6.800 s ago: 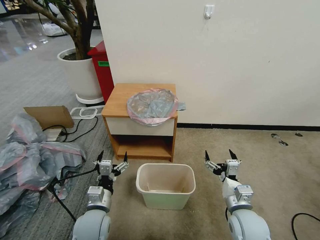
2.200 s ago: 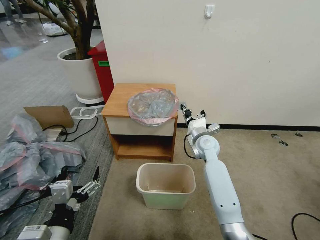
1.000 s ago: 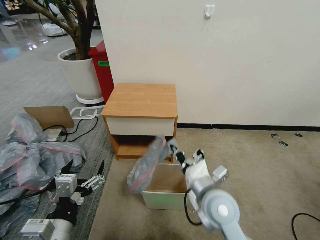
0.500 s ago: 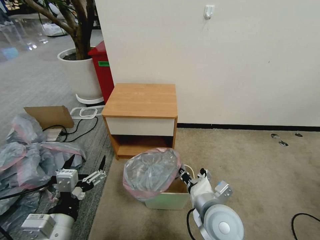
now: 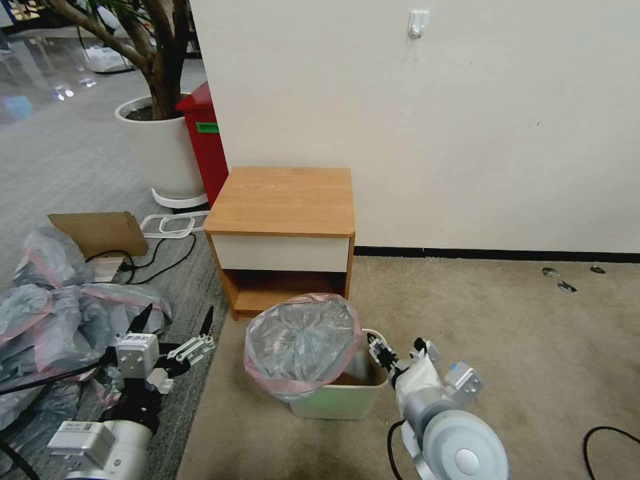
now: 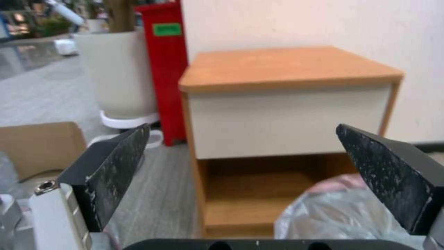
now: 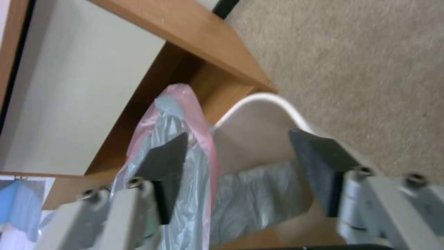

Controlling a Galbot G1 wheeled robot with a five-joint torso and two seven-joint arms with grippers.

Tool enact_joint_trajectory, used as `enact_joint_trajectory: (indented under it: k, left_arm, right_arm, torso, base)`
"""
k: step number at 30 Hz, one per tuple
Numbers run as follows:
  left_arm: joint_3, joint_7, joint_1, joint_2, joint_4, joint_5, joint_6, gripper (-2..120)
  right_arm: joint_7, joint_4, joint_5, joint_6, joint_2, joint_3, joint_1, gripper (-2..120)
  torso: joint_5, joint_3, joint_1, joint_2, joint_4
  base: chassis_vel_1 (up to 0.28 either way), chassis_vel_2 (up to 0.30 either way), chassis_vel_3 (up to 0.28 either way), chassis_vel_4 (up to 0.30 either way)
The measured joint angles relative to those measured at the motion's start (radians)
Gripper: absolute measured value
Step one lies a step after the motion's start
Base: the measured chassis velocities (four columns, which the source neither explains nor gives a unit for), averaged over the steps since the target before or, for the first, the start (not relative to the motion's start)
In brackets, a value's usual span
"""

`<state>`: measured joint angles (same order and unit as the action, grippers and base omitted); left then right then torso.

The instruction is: Pick up the garbage bag from the table and place it over the trash can.

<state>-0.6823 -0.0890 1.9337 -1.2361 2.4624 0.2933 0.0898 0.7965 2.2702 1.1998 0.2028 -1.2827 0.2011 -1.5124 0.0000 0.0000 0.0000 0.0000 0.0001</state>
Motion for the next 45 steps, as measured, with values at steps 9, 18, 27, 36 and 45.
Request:
enact_joint_trajectory:
  k: [9, 18, 27, 36, 45]
  left_arm:
    - [0.141, -0.08, -0.203, 0.142, -0.097, 0.046, 0.189, 100]
    - [0.319, -0.192, -0.412, 0.142, -0.292, 0.124, 0.307, 100]
    - [0.434, -0.257, -0.492, 0.113, -0.352, 0.172, 0.383, 95]
    - [0.506, -0.295, -0.537, 0.095, -0.394, 0.174, 0.421, 67]
    - [0.544, -0.319, -0.564, 0.094, -0.406, 0.18, 0.43, 64]
  right_arm:
    - [-0.075, 0.002, -0.041, 0.015, 0.004, 0.05, 0.013, 96]
    - [-0.079, 0.0, -0.028, 0.023, 0.025, 0.054, 0.018, 100]
    - [-0.079, 0.0, -0.019, 0.022, 0.039, 0.081, 0.019, 100]
    - [-0.078, -0.011, -0.002, 0.022, 0.043, 0.112, 0.016, 100]
    - [-0.077, -0.025, 0.001, 0.019, 0.04, 0.099, 0.025, 100]
  torso:
    - [-0.0001, 0.0, 0.0, 0.0, -0.0001]
    - [-0.0001, 0.0, 0.0, 0.0, -0.0001]
    - [0.0002, 0.0, 0.0, 0.0, -0.0001]
    - [0.0001, 0.0, 0.0, 0.0, -0.0001]
    - [0.0, 0.0, 0.0, 0.0, -0.0001]
  base:
    - [0.0, 0.0, 0.0, 0.0]
    - [0.0, 0.0, 0.0, 0.0]
    - [0.0, 0.0, 0.0, 0.0]
    - [0.0, 0.0, 0.0, 0.0]
    - [0.0, 0.0, 0.0, 0.0]
